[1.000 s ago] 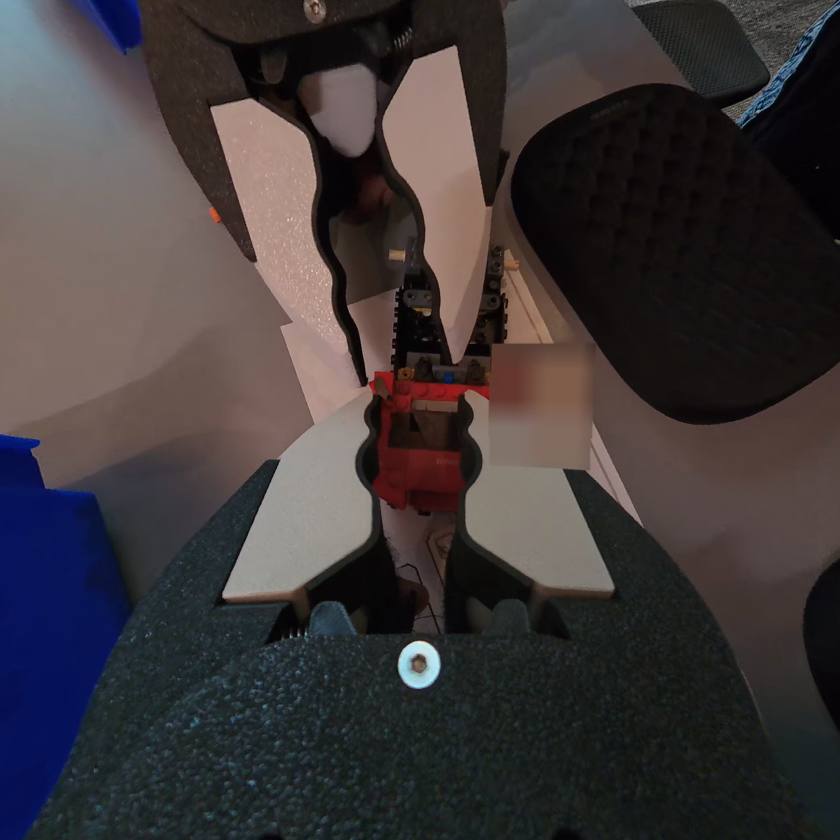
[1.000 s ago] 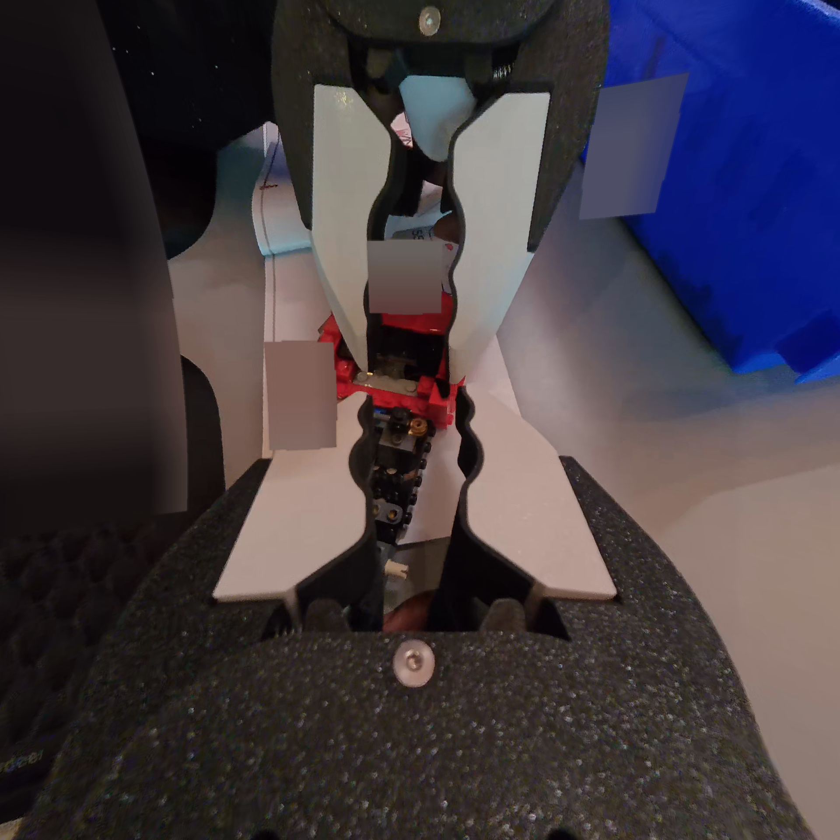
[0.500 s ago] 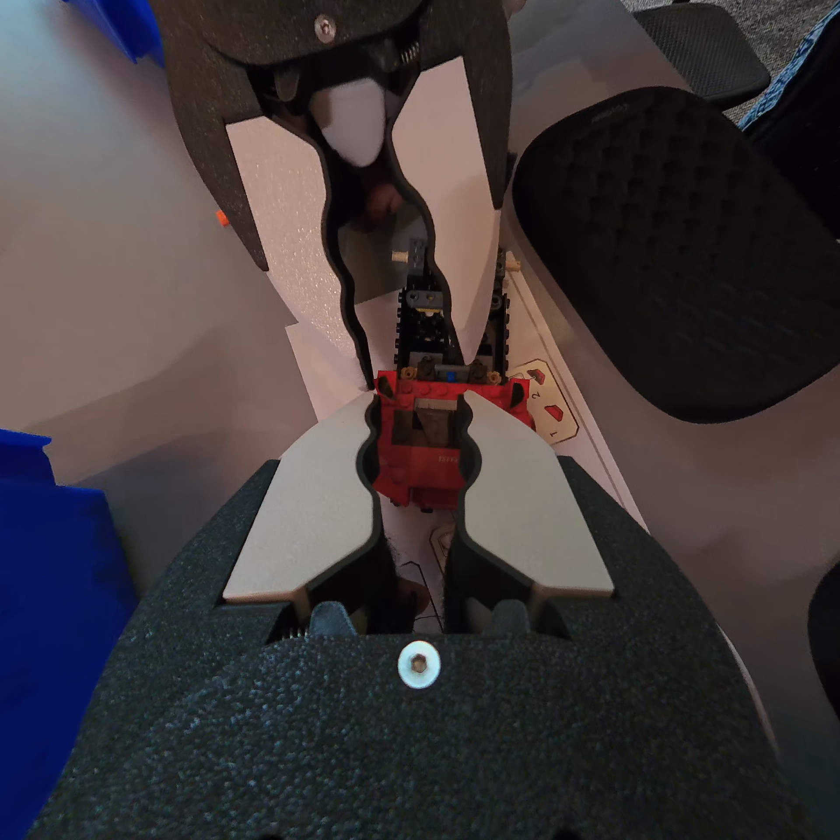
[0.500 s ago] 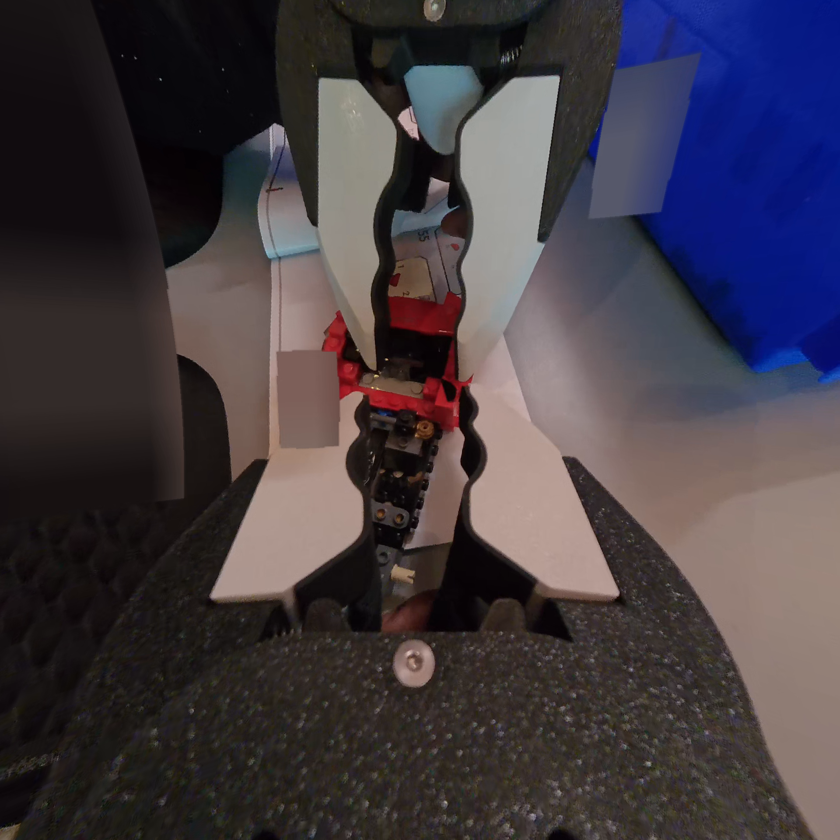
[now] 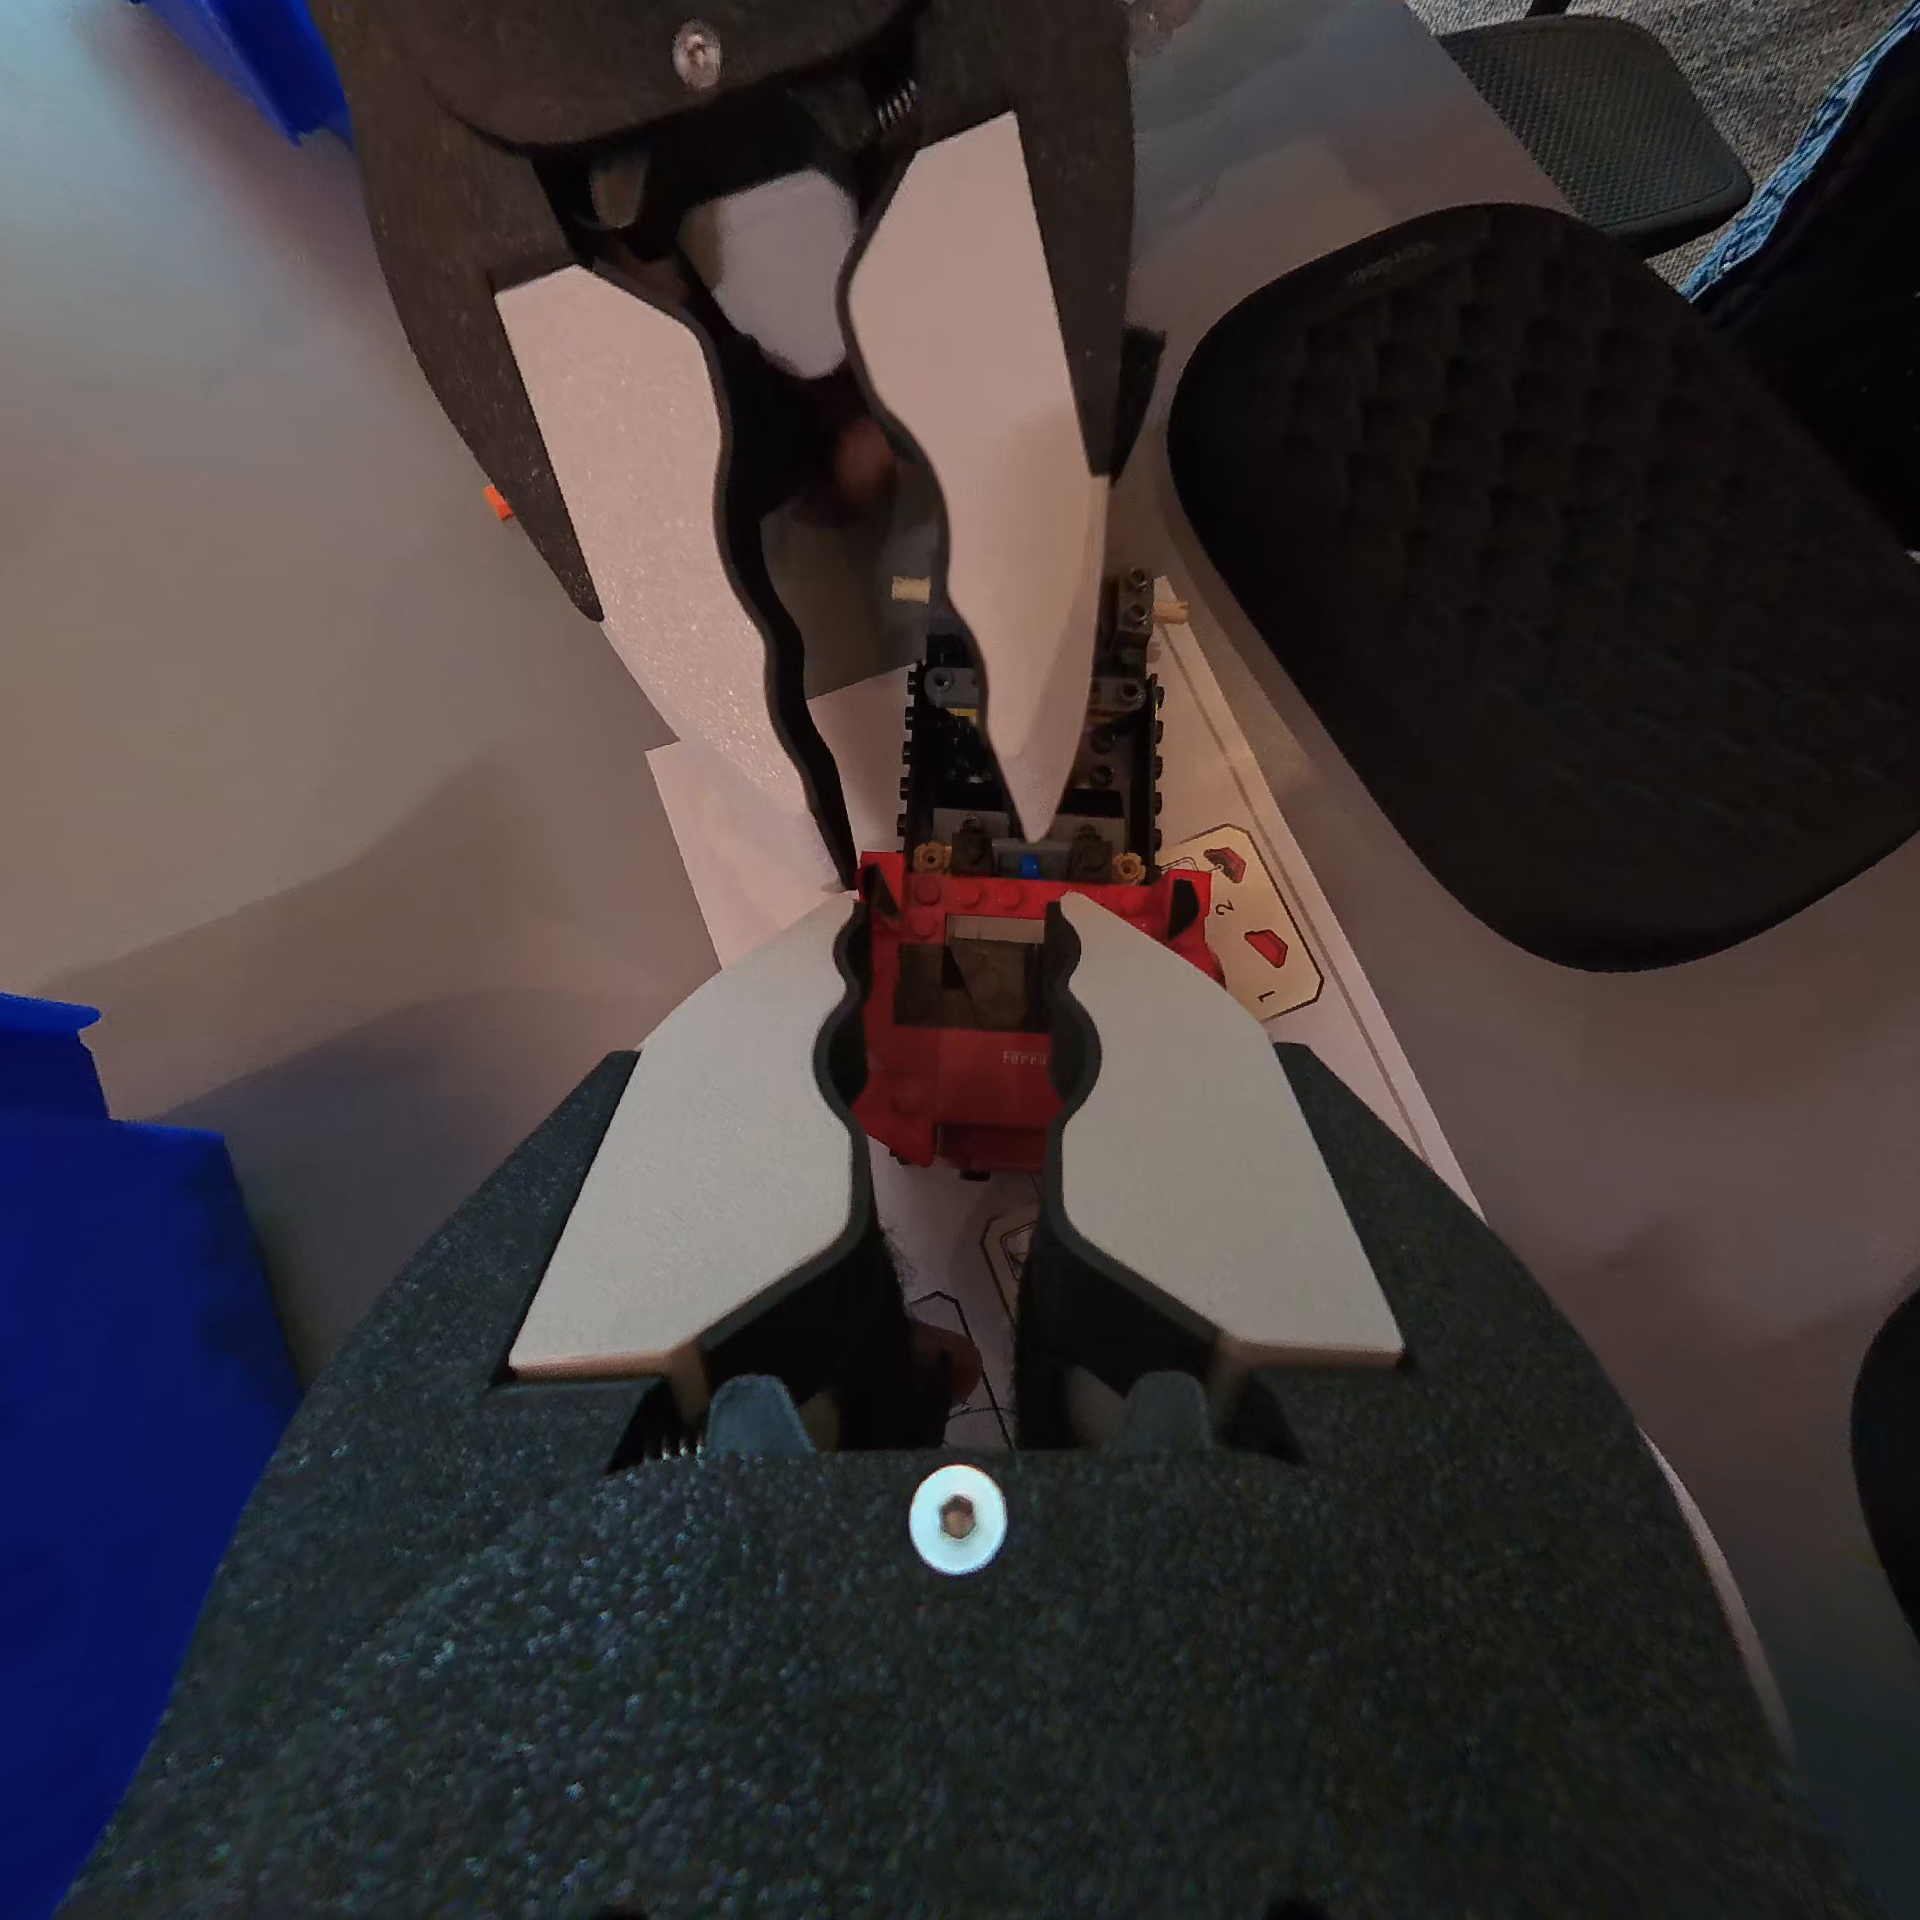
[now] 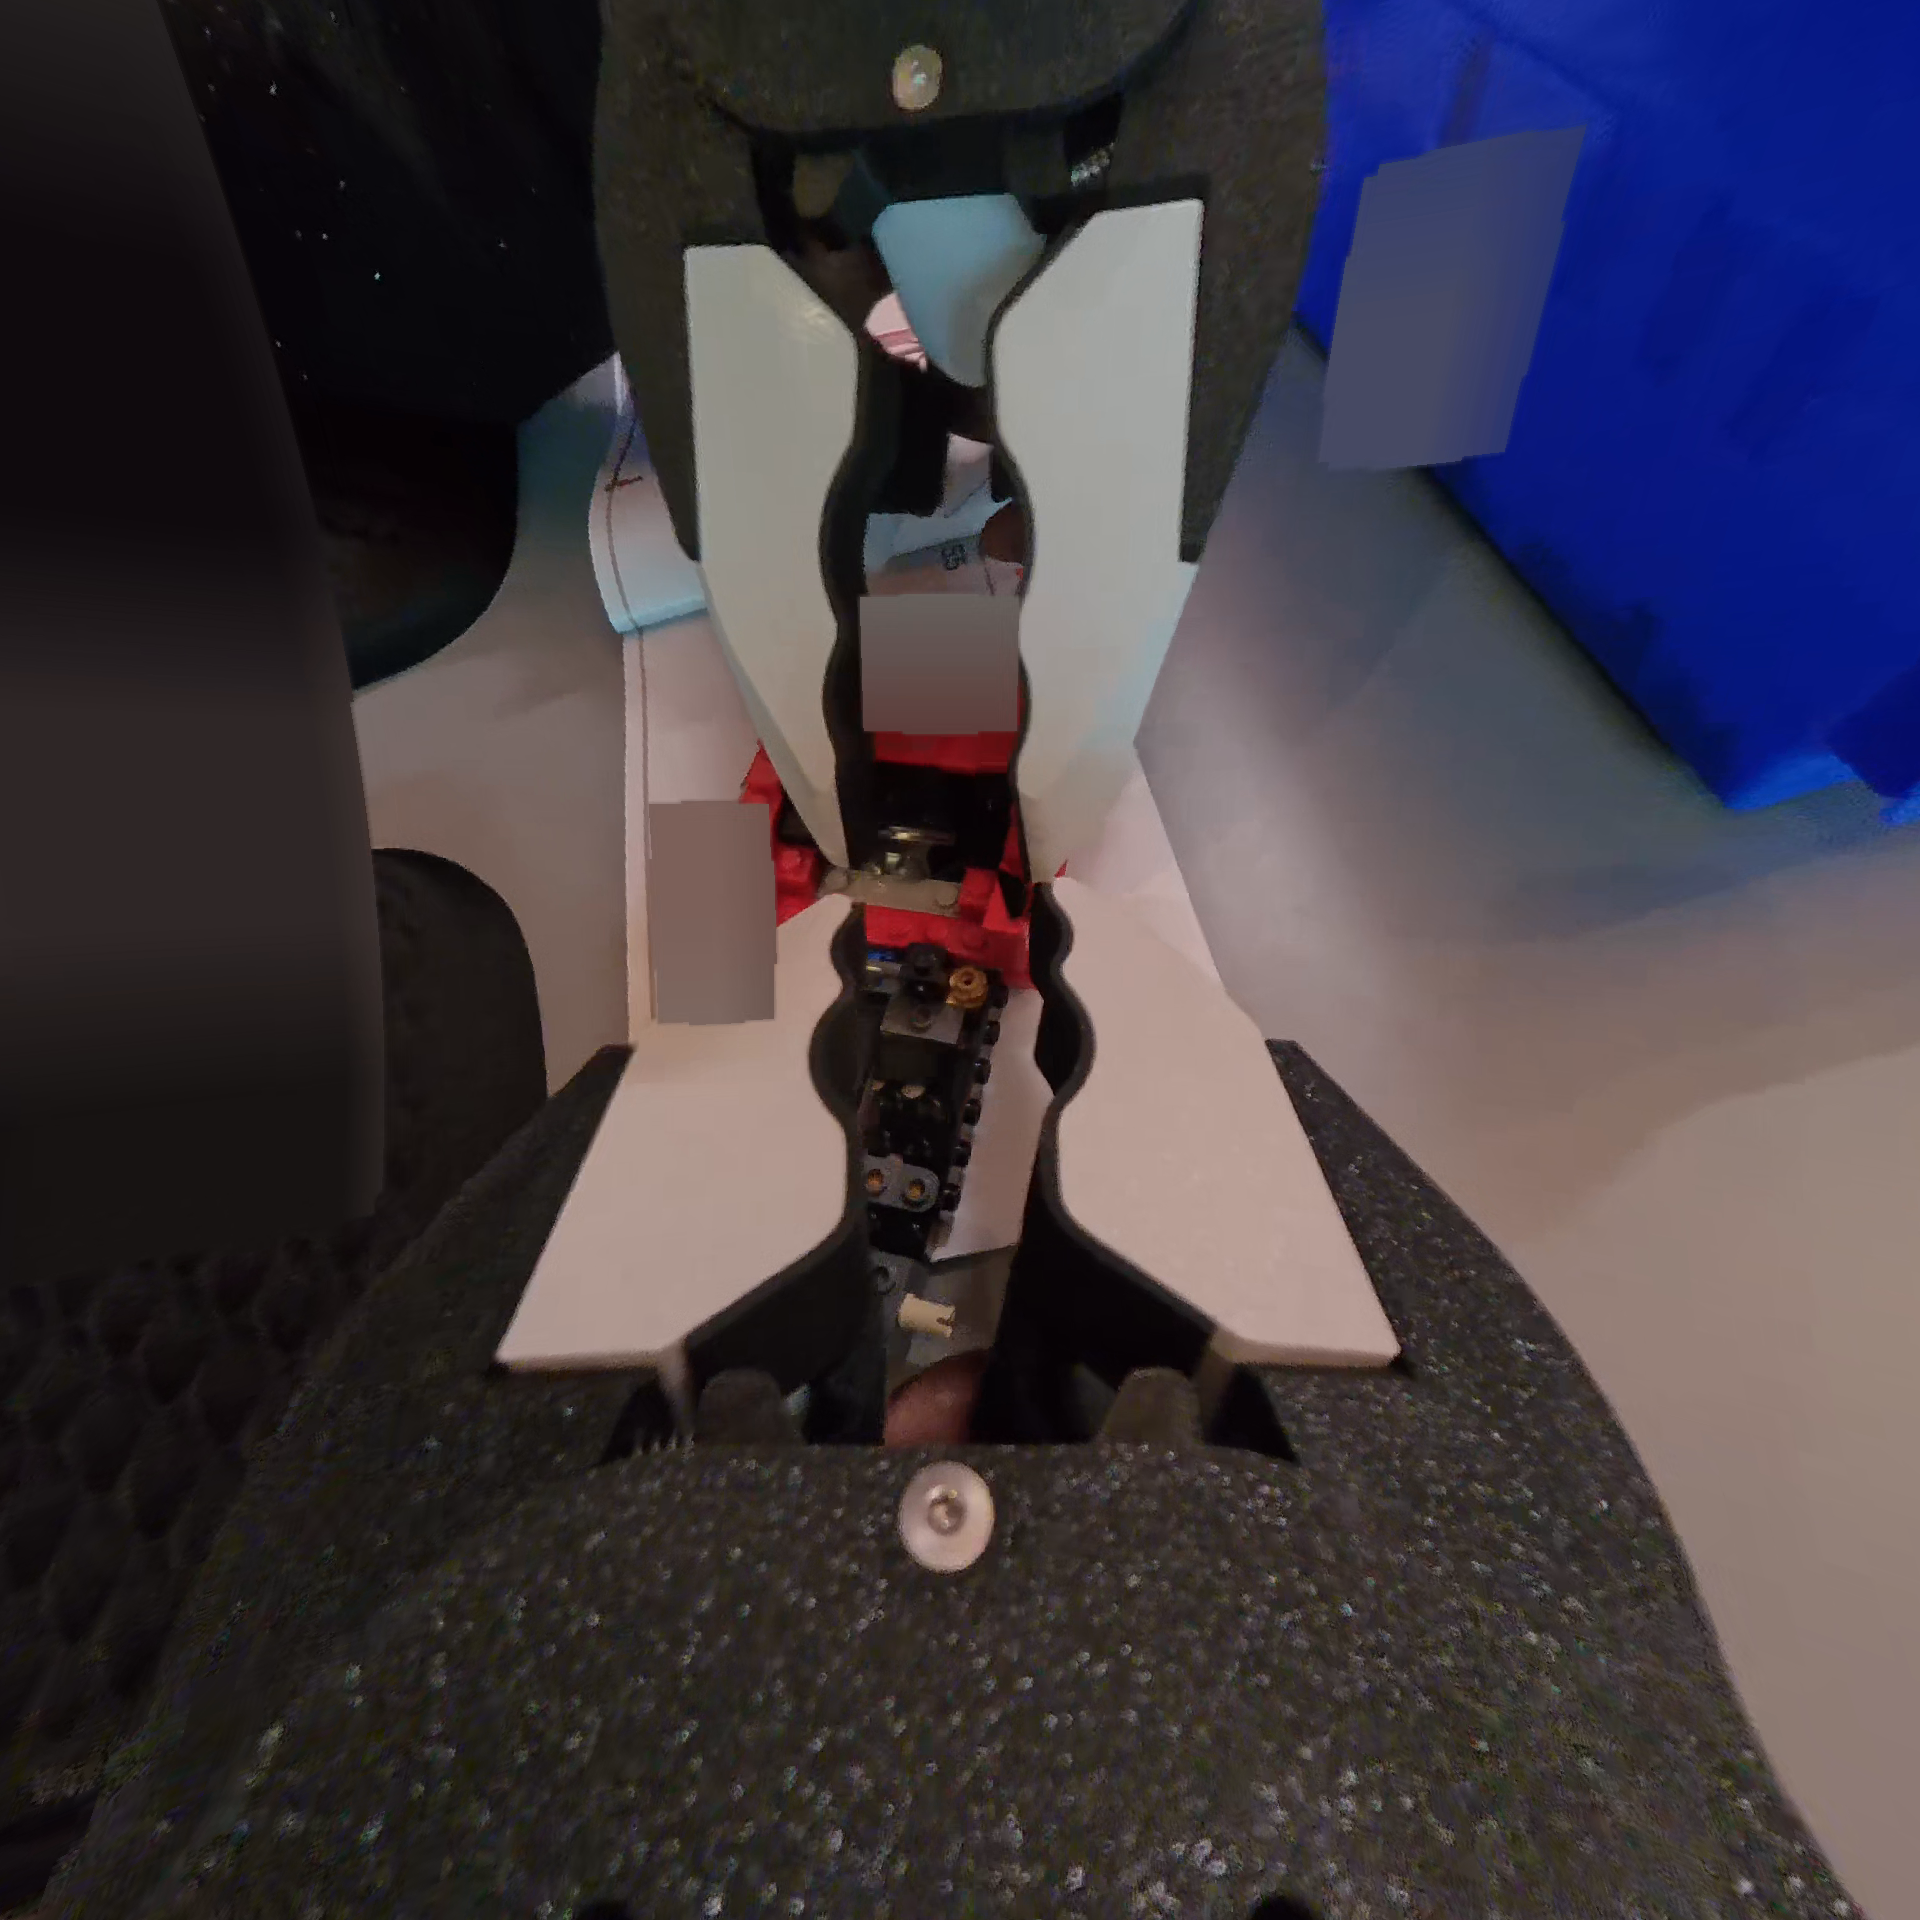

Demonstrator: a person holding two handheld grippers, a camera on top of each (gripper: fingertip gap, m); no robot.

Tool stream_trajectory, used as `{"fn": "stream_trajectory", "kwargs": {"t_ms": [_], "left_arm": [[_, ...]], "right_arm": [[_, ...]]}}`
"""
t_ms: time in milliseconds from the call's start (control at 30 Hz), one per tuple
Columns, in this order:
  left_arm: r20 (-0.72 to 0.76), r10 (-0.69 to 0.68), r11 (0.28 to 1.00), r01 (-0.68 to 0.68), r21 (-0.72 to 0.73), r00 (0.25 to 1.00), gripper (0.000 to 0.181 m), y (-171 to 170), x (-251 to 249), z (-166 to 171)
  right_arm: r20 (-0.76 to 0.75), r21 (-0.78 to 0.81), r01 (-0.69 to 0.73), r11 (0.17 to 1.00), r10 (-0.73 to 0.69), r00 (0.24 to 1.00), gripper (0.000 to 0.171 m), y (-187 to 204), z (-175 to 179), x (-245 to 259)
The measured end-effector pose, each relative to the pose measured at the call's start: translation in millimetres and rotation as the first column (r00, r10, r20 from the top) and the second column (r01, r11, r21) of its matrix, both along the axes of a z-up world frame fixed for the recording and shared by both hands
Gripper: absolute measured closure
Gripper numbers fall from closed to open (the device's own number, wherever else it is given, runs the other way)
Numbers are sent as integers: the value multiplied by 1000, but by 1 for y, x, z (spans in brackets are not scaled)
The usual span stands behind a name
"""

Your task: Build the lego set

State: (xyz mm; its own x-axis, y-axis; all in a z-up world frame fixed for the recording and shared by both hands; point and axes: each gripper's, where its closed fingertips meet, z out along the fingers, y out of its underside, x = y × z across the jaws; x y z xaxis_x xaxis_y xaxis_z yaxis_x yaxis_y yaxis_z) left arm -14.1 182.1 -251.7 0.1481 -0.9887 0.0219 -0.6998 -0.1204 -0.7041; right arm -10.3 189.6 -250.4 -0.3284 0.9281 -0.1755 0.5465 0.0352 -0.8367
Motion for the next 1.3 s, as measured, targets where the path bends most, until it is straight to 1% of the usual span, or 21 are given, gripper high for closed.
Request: {"fn": "stream_trajectory", "kwargs": {"t_ms": [100,200,367,633,933,1033,1133,1233,1267,1300], "left_arm": [[5,-3,1000,3,-4,1000,151,-1,0,0],[4,-2,1000,2,-1,1000,150,0,0,0],[12,0,1000,0,0,1000,150,0,0,0],[22,9,1000,-9,22,1000,149,2,-4,5],[27,9,1000,-10,25,1000,148,1,-4,4],[31,10,1000,-10,23,999,148,1,-4,4],[31,9,1000,-9,17,999,148,1,-3,3],[29,4,1000,-4,16,1000,147,0,-2,2],[27,3,1000,-4,15,1000,147,0,-2,2],[26,2,1000,-3,15,1000,147,0,-2,2]], "right_arm": [[12,-66,23,998,-22,1000,149,2,1,-1],[15,-131,28,991,-26,1000,150,2,2,-1],[20,-161,36,986,-34,999,155,1,4,-2],[32,-156,63,986,-59,998,156,6,3,-3],[56,-115,106,988,-100,993,171,11,3,-5],[45,-115,122,986,-118,992,171,11,6,-5],[25,-159,151,976,-148,989,171,11,15,-6],[38,-156,172,973,-168,985,171,13,13,-3],[52,-145,193,970,-187,981,165,16,10,-2],[74,-147,206,968,-197,978,155,17,7,-2]]}}
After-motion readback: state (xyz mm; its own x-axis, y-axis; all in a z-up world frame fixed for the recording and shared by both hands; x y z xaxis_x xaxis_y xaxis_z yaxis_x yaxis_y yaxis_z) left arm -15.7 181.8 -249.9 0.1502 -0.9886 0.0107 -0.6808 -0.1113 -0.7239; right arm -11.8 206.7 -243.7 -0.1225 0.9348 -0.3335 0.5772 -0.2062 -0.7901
